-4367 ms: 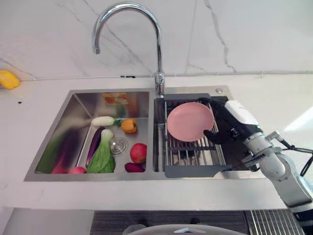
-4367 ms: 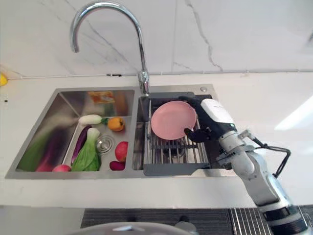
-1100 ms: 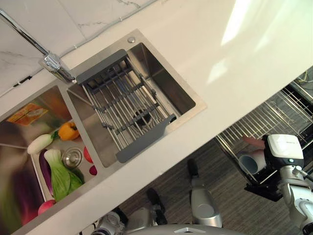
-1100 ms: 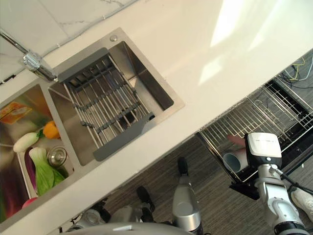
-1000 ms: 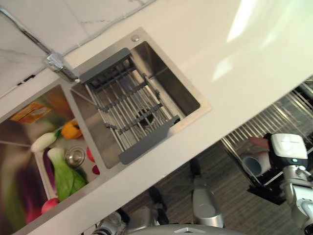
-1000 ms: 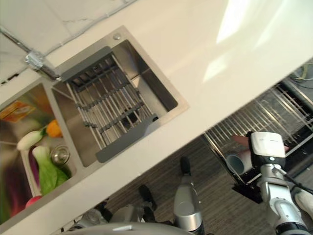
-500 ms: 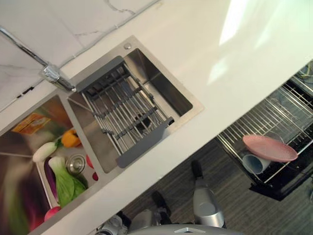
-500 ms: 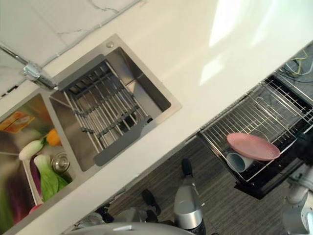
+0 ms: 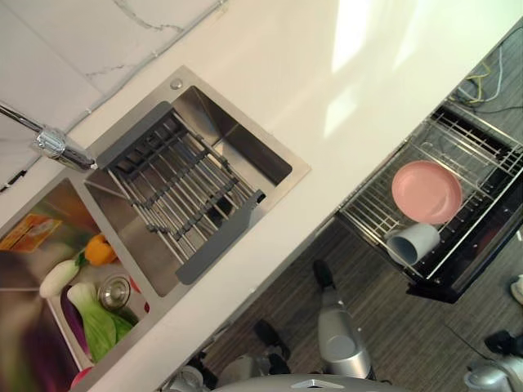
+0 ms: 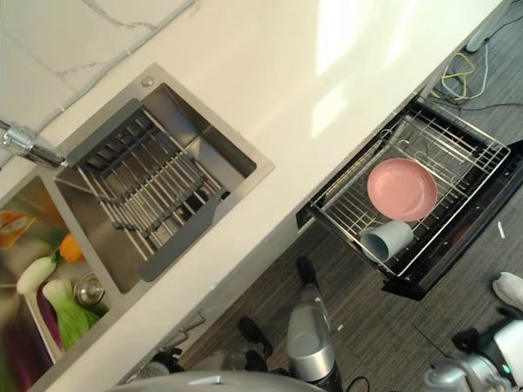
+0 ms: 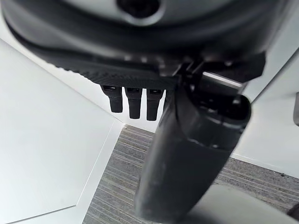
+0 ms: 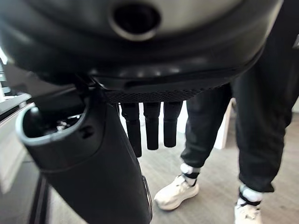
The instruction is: Place the dishes in the dishwasher.
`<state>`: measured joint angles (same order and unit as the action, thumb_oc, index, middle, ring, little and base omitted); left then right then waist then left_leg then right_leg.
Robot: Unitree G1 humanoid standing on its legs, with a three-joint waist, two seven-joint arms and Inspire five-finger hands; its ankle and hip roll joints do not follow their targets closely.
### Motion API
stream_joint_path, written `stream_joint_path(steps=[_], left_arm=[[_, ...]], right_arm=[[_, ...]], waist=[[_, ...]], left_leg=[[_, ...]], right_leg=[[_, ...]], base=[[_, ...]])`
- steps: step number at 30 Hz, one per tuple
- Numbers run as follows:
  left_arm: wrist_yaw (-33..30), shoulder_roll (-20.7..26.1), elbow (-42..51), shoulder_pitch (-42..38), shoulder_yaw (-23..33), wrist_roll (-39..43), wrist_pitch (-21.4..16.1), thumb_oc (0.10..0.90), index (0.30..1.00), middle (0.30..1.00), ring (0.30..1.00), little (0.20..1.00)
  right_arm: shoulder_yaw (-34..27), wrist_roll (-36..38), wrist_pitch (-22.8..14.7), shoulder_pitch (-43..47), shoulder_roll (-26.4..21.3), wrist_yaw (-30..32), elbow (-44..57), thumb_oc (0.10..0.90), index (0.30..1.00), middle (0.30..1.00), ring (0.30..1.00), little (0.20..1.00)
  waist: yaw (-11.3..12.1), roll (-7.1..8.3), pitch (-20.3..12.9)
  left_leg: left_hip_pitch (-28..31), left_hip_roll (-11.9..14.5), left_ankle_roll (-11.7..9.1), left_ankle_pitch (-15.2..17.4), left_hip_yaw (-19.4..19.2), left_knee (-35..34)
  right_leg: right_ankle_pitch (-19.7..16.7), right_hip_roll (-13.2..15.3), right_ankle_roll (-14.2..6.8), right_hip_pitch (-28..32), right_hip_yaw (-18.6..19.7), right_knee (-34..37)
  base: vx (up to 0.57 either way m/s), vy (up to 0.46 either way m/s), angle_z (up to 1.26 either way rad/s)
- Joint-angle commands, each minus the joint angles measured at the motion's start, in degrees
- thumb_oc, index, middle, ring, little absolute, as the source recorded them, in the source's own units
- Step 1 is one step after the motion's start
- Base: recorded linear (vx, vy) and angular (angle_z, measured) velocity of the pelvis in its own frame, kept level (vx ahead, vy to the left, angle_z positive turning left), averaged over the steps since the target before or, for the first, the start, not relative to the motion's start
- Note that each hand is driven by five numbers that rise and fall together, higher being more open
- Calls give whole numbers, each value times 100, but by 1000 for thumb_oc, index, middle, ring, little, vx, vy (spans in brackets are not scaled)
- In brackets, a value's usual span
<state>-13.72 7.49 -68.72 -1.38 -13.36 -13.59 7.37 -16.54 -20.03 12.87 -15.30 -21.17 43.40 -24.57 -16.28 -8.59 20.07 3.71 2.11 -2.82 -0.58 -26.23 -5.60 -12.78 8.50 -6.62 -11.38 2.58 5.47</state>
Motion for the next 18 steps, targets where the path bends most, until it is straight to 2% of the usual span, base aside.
stream_joint_path(steps=[1,2,4,6,7,8,9,10,12,13,14,15,16,17,18], left_arm=[[-377,30,-9,-598,5,-36,-169,800,900,900,900,900],[-373,30,34,-580,-111,-5,-205,800,900,900,900,900],[-377,22,61,-574,-111,13,-209,800,900,900,900,900],[-364,29,90,-555,-137,54,-218,800,900,900,900,900],[-338,7,111,-473,-93,297,-260,800,900,900,900,900],[-340,6,112,-477,-83,301,-259,800,900,900,900,900],[-338,-34,131,-438,-23,534,-299,800,900,900,900,900],[-323,-70,224,-415,-51,708,-359,800,900,900,900,900],[-272,-79,322,-387,-191,780,-404,800,900,900,900,900],[-272,-79,322,-387,-191,780,-404,800,900,900,900,900],[-132,-109,495,-343,-258,1114,-541,800,900,900,900,900],[81,-135,669,-291,-139,1721,-631,800,900,900,900,900],[83,-135,674,-294,-129,1727,-628,800,900,900,900,900],[395,-202,724,-179,150,2572,-685,800,900,900,900,900],[555,-241,628,-124,285,2787,-717,800,900,900,900,900]], right_arm=[[-256,13,-396,468,-806,287,302,400,300,300,300,300],[45,15,-408,829,-973,237,34,400,300,300,300,300],[181,-57,-401,1006,-1059,192,65,400,300,300,300,300],[386,-163,-369,1349,-1264,134,35,400,300,300,300,300],[542,-166,-365,1693,-1447,95,-105,400,300,300,300,300],[554,-163,-369,1712,-1452,97,-117,400,300,300,300,300],[660,-241,-346,1875,-1571,41,-101,400,300,300,300,300],[931,-430,-280,2363,-1881,-133,-211,400,300,300,300,300],[1252,-475,-221,2898,-2156,-270,-520,400,300,300,300,300],[1252,-475,-221,2898,-2156,-270,-520,400,300,300,300,300],[1617,-490,-232,3442,-2417,-476,-884,400,300,300,300,300],[1770,-543,-227,3569,-2521,-618,-956,400,300,300,300,300],[1786,-540,-230,3591,-2522,-616,-966,400,300,300,300,300],[1866,-537,-260,3645,-2510,-786,-992,400,300,300,300,300],[1948,-600,-299,3668,-2458,-1021,-1122,475,413,413,413,413]], waist=[[152,68,28],[271,-32,16],[313,-63,2],[459,-134,-33],[629,-223,-79],[617,-218,-75],[715,-257,-96],[900,-316,-143],[1048,-382,-194],[1048,-382,-194],[1197,-434,-227],[1250,-461,-236],[1233,-461,-241],[1326,-482,-279],[1406,-483,-337]], left_leg=[[3,31,-121,271,518,294],[12,5,-116,289,607,292],[-14,-5,-124,251,653,291],[-35,-25,-133,224,738,287],[3,-33,-143,233,851,274],[-19,-32,-146,204,853,278],[6,-37,-158,210,914,275],[-24,-35,-185,151,1046,270],[-9,-36,-221,106,1162,240],[-9,-36,-221,106,1162,240],[0,-27,-269,48,1316,234],[25,-22,-287,33,1400,219],[-4,-21,-287,10,1408,222],[-12,-12,-314,-29,1505,219],[-21,11,-337,-72,1612,191]], right_leg=[[939,71,-368,96,-13,-763],[996,108,-372,164,-78,-764],[967,131,-359,184,-115,-738],[978,175,-350,266,-191,-691],[1052,234,-345,423,-325,-661],[1020,233,-335,410,-328,-652],[1064,267,-334,486,-400,-645],[1075,319,-303,566,-520,-635],[1111,365,-290,738,-693,-575],[1111,365,-290,738,-693,-575],[1124,404,-287,923,-915,-491],[1152,414,-283,1030,-1030,-449],[1126,413,-277,1014,-1039,-438],[1131,433,-268,1132,-1187,-369],[1151,431,-254,1249,-1324,-318]], base=[[2,8,19],[-2,-12,19],[-6,-19,27],[-6,-44,30],[2,-47,23],[12,-47,42],[-34,-71,40],[-27,-85,41],[-24,-72,19],[-13,-83,67],[1,-81,69],[-10,-83,77],[-3,-67,46],[2,-101,69],[19,-132,73]])
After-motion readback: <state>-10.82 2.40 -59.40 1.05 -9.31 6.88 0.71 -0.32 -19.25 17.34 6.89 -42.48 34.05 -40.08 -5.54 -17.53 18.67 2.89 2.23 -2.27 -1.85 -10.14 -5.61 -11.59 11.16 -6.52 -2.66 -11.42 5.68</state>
